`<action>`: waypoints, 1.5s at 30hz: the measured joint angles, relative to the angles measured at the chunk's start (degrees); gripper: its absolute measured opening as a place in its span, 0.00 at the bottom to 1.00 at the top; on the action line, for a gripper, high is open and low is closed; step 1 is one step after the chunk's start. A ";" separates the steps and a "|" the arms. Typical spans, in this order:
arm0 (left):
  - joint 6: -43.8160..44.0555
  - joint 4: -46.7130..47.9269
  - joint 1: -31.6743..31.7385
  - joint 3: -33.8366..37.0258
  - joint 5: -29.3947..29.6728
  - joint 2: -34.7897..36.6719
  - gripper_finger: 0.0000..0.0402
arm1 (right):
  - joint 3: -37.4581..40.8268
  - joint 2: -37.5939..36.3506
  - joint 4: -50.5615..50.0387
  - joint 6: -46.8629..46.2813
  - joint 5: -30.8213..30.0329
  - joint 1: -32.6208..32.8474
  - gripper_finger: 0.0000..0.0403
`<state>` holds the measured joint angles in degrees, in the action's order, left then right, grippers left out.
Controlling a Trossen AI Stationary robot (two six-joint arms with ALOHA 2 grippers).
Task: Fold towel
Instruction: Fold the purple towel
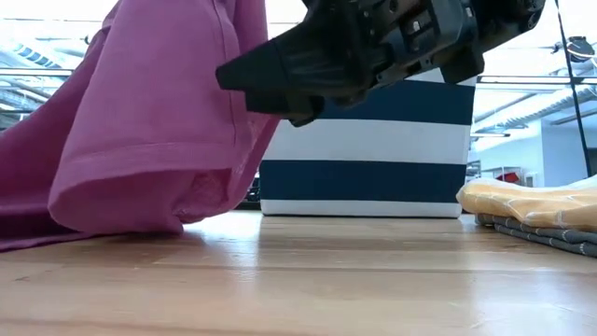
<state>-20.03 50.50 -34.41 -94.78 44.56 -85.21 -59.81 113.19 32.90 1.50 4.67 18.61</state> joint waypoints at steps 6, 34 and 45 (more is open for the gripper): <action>-0.03 0.02 0.00 0.00 0.00 -0.02 0.00 | 0.00 0.00 -1.86 0.00 0.17 0.02 0.30; 0.31 0.04 0.00 0.00 0.00 -0.02 0.00 | 0.00 0.00 -5.14 0.81 -0.42 0.66 0.01; 11.89 7.96 1.04 0.01 -5.28 0.00 0.00 | 0.00 -2.57 -16.33 -1.78 -2.63 2.92 0.00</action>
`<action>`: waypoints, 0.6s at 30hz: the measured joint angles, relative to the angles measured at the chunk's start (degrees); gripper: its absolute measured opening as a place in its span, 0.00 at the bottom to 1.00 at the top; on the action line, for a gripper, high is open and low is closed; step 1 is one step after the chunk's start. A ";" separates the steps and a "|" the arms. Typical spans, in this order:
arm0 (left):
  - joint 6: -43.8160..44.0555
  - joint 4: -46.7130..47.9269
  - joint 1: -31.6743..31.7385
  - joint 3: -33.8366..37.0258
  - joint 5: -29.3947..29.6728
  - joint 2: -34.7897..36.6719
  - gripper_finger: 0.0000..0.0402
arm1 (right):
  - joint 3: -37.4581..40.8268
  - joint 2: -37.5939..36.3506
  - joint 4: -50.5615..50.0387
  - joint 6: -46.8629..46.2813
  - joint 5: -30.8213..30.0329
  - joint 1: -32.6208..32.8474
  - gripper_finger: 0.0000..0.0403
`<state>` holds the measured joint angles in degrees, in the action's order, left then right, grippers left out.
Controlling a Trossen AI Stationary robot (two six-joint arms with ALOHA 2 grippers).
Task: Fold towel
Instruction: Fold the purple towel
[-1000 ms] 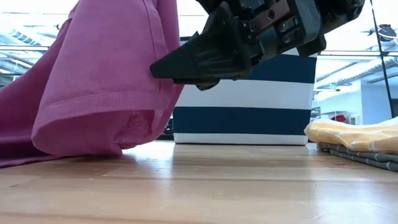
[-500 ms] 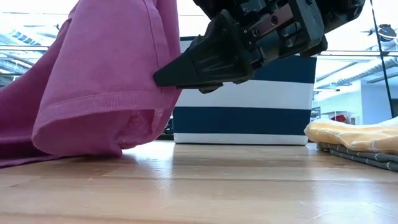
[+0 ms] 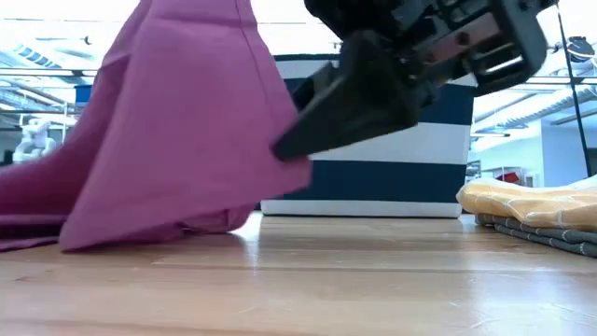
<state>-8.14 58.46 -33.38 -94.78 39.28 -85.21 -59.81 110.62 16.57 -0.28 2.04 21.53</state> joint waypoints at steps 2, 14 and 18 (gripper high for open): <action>3.18 0.61 0.70 0.86 -3.40 0.00 0.00 | 0.02 -1.59 -4.10 -0.74 -0.78 0.72 0.00; 7.11 -15.19 4.75 24.28 -13.21 0.00 0.00 | 0.00 -16.41 -25.50 -7.68 -11.45 5.83 0.00; 10.45 -22.92 5.96 31.41 -13.00 0.00 0.00 | 0.00 -21.13 -34.35 -13.29 -12.52 6.79 0.00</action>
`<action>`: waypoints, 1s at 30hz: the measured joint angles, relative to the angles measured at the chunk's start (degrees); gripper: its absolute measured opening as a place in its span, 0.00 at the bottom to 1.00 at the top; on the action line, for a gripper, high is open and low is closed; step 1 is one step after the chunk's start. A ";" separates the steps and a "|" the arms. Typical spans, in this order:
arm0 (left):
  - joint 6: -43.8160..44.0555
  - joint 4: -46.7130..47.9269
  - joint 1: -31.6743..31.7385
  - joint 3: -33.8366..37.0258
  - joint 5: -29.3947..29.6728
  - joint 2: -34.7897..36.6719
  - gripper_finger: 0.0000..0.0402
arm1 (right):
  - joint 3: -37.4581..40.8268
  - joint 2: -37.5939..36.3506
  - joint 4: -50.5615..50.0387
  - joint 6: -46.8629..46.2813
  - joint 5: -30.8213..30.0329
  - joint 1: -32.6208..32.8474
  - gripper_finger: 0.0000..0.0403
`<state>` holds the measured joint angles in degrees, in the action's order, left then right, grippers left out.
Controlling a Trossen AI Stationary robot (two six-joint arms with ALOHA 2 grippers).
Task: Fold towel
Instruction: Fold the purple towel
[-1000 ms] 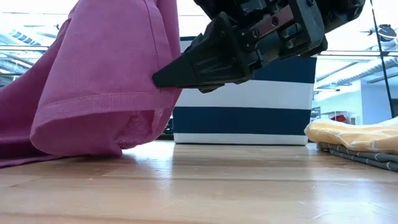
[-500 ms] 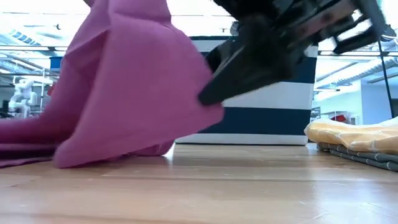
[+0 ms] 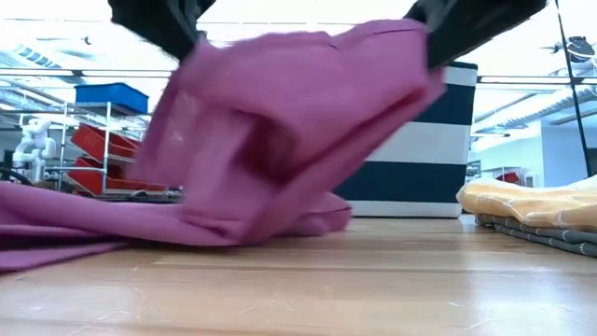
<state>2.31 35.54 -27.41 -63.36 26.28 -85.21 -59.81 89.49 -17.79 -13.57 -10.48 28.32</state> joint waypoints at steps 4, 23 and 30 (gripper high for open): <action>1.17 -10.06 0.75 7.13 -0.37 0.00 0.04 | 0.00 -2.68 -6.82 -4.77 0.59 0.76 0.00; 25.12 -29.43 0.70 24.94 7.04 0.00 0.25 | 0.01 -3.08 -10.42 -6.89 3.02 0.93 0.00; 34.31 -31.22 -1.67 27.22 14.72 0.00 0.25 | 0.02 -3.05 -11.93 -6.86 2.97 0.93 0.00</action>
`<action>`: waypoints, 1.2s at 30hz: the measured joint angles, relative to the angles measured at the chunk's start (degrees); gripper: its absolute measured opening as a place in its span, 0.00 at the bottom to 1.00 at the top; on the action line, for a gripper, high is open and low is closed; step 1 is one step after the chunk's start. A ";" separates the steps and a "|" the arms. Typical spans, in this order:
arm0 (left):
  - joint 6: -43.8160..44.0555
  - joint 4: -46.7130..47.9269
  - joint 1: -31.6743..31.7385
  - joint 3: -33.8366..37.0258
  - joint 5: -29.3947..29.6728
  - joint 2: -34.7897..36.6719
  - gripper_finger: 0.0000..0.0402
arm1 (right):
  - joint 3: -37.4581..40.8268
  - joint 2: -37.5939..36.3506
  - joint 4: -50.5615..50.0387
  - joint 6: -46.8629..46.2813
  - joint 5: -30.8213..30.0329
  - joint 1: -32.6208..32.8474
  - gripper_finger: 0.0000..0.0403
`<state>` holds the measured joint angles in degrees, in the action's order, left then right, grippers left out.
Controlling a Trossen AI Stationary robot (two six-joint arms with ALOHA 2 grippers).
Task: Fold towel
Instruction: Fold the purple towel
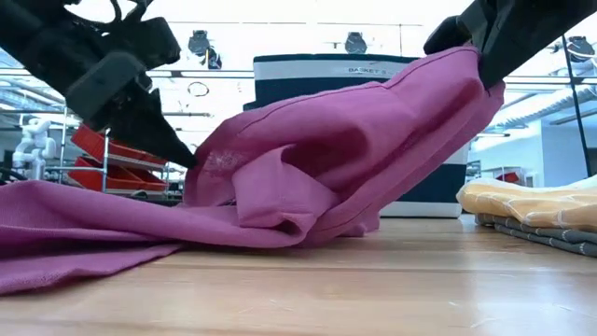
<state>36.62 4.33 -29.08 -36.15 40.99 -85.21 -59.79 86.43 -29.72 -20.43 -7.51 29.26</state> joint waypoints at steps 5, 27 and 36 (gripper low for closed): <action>3.47 -5.47 -1.22 1.16 -5.53 0.00 0.25 | 0.00 0.00 -0.08 0.04 -0.14 0.00 0.00; 23.52 -19.53 -0.29 12.47 -2.56 0.00 0.25 | 0.00 0.02 1.47 1.90 -1.76 0.00 0.00; 20.93 -23.30 2.79 12.97 -6.42 -1.85 0.25 | -0.01 0.02 1.91 2.84 -3.12 0.00 0.00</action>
<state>57.55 -18.97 -26.29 -23.18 34.57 -87.05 -59.80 86.46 -27.81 -17.59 -10.63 29.26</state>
